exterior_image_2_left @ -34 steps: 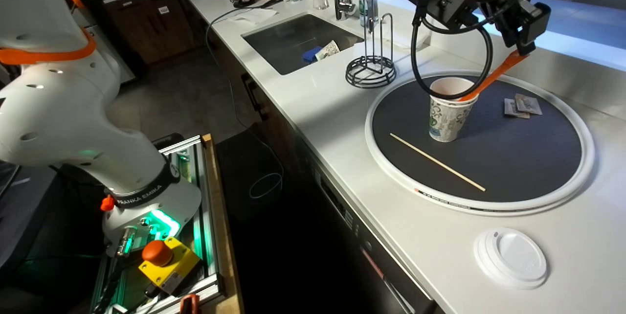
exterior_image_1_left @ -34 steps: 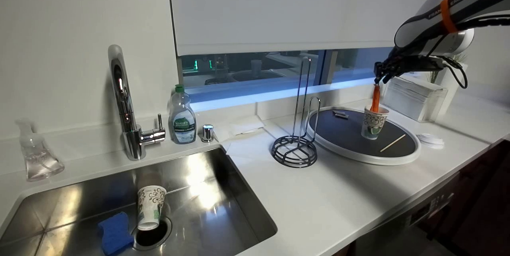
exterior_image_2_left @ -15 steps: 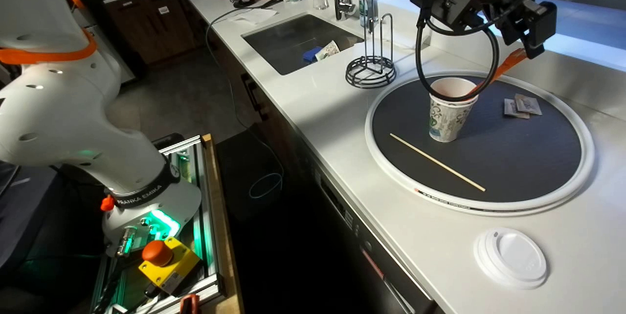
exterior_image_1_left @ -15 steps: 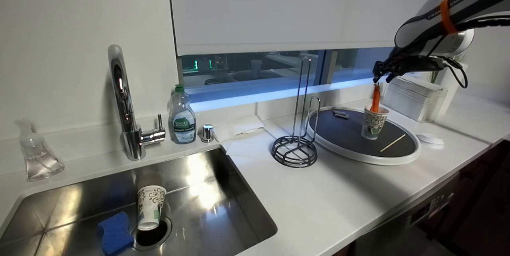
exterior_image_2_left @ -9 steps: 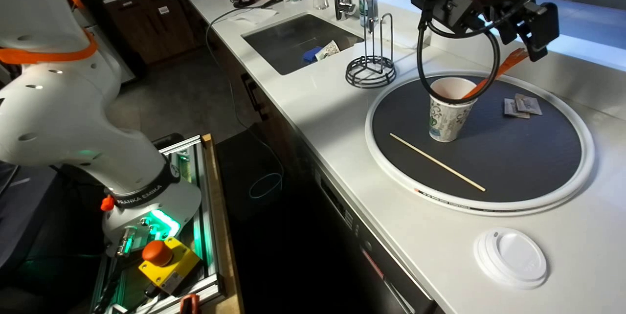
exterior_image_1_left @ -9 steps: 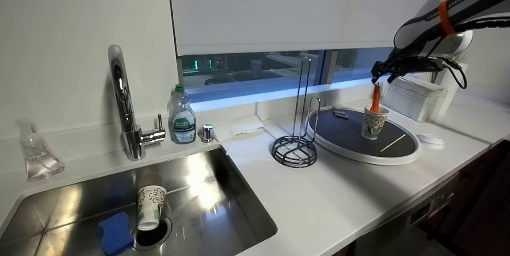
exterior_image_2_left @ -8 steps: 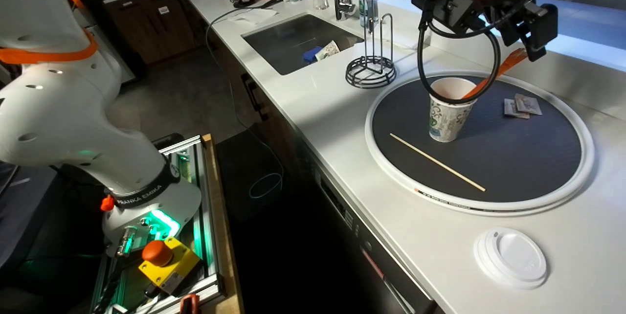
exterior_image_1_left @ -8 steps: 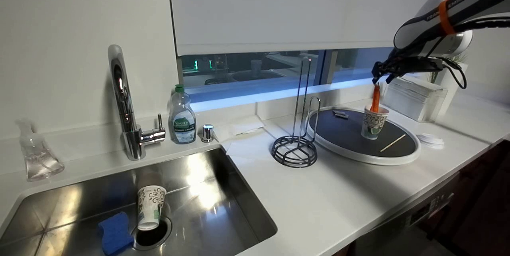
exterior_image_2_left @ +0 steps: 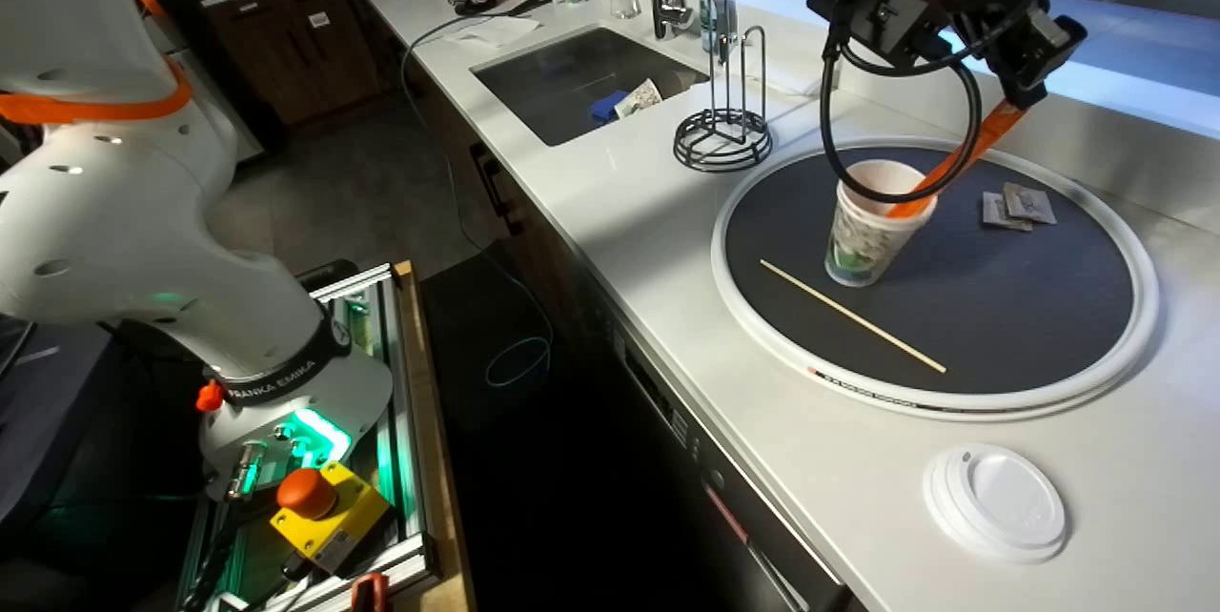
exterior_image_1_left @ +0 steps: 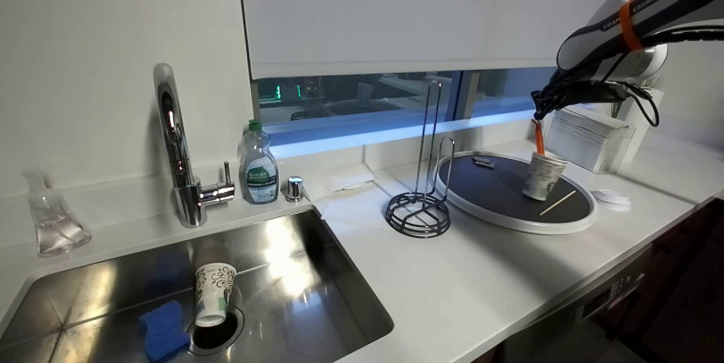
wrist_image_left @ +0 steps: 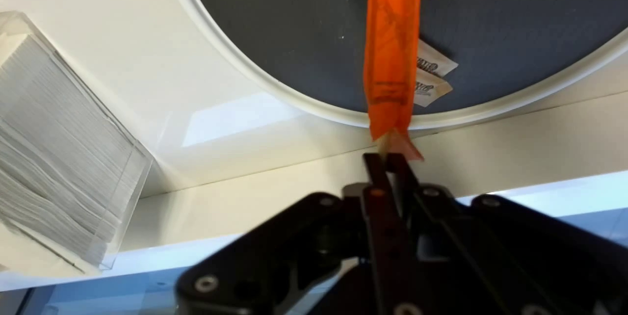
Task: Remove the stirrer from the orange packet and put it on the left side of the tray.
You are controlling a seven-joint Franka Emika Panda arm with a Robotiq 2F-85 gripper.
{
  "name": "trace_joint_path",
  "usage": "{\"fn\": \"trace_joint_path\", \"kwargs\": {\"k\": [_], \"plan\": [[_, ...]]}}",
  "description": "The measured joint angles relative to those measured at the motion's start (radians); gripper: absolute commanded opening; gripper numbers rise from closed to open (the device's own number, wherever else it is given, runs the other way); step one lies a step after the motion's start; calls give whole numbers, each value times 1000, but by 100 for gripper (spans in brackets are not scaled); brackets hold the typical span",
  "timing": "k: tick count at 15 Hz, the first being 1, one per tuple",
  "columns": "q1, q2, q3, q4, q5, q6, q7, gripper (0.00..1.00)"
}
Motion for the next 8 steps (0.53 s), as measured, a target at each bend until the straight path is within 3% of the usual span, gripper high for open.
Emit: {"fn": "trace_joint_path", "kwargs": {"k": [8], "plan": [[-3,4,3,1,2,18,-2,2]]}}
